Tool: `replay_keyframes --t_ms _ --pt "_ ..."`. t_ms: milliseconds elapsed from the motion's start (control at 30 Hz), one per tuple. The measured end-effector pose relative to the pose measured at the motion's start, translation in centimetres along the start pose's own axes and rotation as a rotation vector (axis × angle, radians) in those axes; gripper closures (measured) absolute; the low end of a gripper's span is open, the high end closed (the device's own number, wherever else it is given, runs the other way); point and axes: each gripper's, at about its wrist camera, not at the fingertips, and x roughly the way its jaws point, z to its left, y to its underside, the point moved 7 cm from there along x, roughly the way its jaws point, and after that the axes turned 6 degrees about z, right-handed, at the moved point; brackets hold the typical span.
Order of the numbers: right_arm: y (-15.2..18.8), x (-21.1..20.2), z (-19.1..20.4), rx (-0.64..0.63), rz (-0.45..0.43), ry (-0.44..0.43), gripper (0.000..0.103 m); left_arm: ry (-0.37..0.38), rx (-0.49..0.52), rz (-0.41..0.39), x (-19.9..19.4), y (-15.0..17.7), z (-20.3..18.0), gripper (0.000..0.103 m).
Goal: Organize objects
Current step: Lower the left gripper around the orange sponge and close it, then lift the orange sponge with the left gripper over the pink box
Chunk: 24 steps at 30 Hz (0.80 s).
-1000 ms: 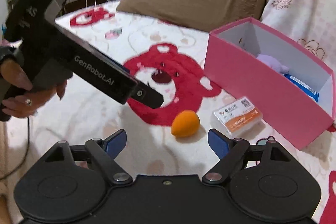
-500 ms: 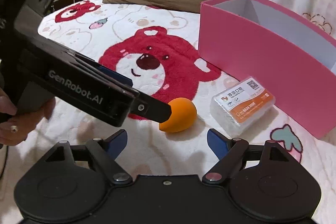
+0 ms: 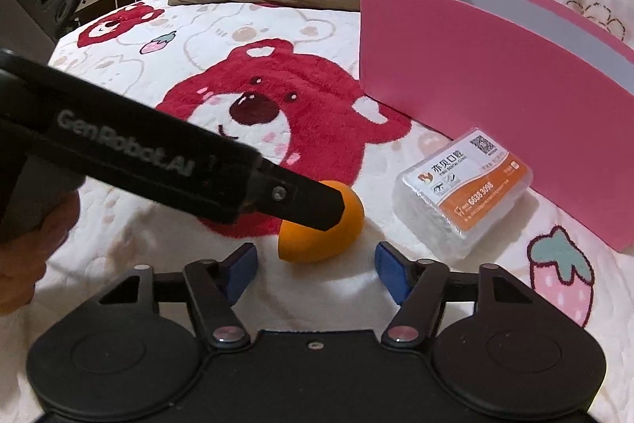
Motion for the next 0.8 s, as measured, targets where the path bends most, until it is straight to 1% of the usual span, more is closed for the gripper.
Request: replay_keyframes --t_ms 67,100,133,167,300,400,500,533,567,600,633,667,733,800 --pt "-0.2 0.2 -0.1 0.007 -0.001 0.011 0.046 0.014 -0.015 0.017 0.5 0.2 0.0 0.057" --pt "-0.2 0.3 -0.1 0.013 -0.001 0.016 0.047 0.034 -0.023 0.022 0.6 0.2 0.0 0.06" --pt "-0.3 0.4 -0.2 0.018 -0.003 0.022 0.05 0.048 -0.027 0.028 0.7 0.2 -0.2 0.065" --pt "-0.4 0.5 -0.2 0.023 -0.006 0.031 0.054 0.052 -0.025 0.032 0.8 0.2 -0.3 0.068" --pt "-0.4 0.8 -0.3 0.035 -0.006 0.043 0.055 0.038 -0.025 0.045 1.0 0.3 -0.7 0.068" --pt "-0.4 0.7 -0.3 0.041 -0.008 0.043 0.055 0.044 -0.047 0.053 1.0 0.3 -0.6 0.068" --pt "-0.5 0.5 -0.3 0.052 -0.002 0.054 0.059 0.066 -0.058 0.059 0.7 0.1 -0.9 0.069" --pt "-0.7 0.3 -0.1 0.043 0.009 0.075 0.061 0.085 -0.055 0.051 0.3 -0.2 -1.3 0.069" --pt "-0.9 -0.1 0.3 0.022 0.015 0.114 0.061 0.095 -0.049 0.044 -0.1 -0.5 -1.6 0.069" --pt "-1.3 -0.7 0.7 0.003 0.011 0.161 0.06 0.1 -0.047 0.047 -0.4 -0.7 -1.9 0.069" --pt "-1.7 -1.3 0.9 -0.002 0.006 0.18 0.06 0.103 -0.046 0.053 -0.8 -0.9 -2.0 0.069" --pt "-1.9 -1.7 0.9 0.005 0.006 0.179 0.06 0.105 -0.045 0.056 -1.2 -1.1 -2.2 0.069" --pt "-2.3 -2.6 0.5 0.054 -0.001 0.135 0.06 0.11 -0.045 0.07 -1.8 -1.4 -2.6 0.069" --pt "-2.5 -3.4 0.4 0.061 -0.005 0.115 0.06 0.111 -0.041 0.086 -2.6 -1.7 -3.1 0.069"
